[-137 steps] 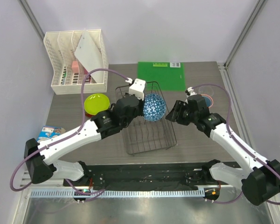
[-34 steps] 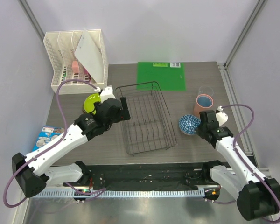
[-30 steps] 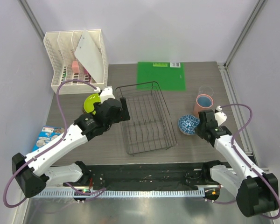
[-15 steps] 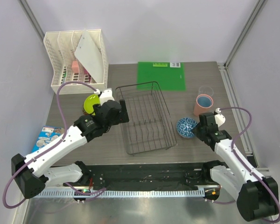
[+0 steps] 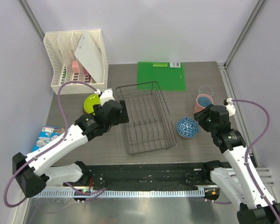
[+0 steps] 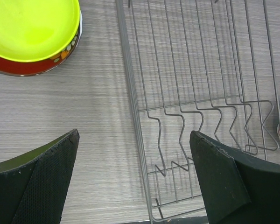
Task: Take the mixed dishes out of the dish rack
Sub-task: Reset both arms
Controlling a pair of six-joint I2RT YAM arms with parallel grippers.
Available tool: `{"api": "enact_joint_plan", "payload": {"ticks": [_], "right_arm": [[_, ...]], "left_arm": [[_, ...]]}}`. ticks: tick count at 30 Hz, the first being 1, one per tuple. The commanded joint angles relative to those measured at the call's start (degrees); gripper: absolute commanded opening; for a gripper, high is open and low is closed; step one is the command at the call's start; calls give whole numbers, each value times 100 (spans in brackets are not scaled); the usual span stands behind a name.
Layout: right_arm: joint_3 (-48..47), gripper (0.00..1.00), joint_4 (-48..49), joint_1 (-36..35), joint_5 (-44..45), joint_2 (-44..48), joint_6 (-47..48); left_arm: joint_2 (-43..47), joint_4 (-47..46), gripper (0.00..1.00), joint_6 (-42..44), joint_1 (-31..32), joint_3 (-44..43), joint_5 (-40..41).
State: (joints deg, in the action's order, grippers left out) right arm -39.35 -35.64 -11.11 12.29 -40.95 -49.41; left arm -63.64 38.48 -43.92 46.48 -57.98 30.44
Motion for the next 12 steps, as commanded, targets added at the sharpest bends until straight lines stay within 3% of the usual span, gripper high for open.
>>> {"api": "enact_joint_plan", "payload": {"ticks": [1, 8, 12], "right_arm": [[-407, 50, 178, 13, -446, 315, 247], [164, 50, 1584, -13, -2229, 649, 546], [270, 50, 1788, -101, -2293, 834, 783]], "left_arm": [[-245, 116, 100, -178, 10, -320, 24], [-395, -77, 100, -248, 19, -214, -503], [-307, -270, 100, -196, 45, -127, -687]]}}
